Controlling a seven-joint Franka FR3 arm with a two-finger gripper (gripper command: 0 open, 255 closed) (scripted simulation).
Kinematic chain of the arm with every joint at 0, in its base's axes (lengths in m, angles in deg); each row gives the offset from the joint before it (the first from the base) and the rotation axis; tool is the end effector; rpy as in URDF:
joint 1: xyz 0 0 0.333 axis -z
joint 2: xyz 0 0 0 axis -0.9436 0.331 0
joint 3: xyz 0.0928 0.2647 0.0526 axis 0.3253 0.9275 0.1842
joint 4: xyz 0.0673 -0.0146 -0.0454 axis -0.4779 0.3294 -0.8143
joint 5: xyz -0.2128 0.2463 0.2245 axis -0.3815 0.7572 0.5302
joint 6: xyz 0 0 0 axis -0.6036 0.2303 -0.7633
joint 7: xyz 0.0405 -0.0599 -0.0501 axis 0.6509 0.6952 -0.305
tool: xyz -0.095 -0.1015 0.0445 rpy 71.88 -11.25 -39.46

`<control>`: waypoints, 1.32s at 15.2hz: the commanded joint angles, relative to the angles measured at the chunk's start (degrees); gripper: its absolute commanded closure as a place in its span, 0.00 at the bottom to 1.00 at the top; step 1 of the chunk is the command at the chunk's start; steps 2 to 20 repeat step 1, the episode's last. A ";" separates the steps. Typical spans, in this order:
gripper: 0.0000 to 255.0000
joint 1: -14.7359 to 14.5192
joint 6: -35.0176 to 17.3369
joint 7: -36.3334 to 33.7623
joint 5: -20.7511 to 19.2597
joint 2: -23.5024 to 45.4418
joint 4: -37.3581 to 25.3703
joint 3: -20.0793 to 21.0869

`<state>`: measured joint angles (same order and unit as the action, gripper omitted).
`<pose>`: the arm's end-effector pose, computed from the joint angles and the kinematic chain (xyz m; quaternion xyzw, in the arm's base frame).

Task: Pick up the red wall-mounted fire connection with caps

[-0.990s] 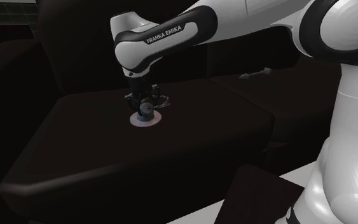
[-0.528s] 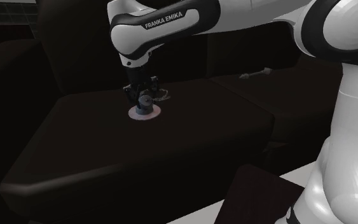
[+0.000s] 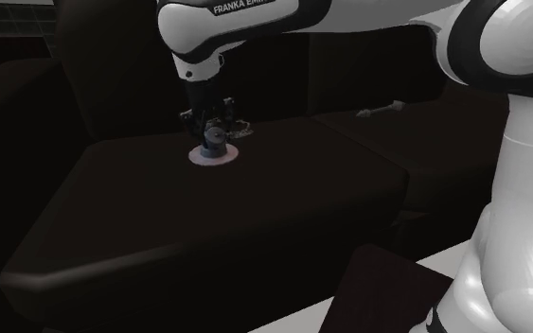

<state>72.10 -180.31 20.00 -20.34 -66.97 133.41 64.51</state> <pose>0.6200 0.0459 0.4743 0.9816 -0.1746 0.0134 0.0760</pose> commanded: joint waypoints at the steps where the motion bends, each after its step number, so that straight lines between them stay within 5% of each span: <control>1: 1.00 -0.04 0.42 0.02 0.02 -0.12 -0.32 0.03; 20: 1.00 -0.04 0.42 0.02 0.02 -0.12 -0.32 0.03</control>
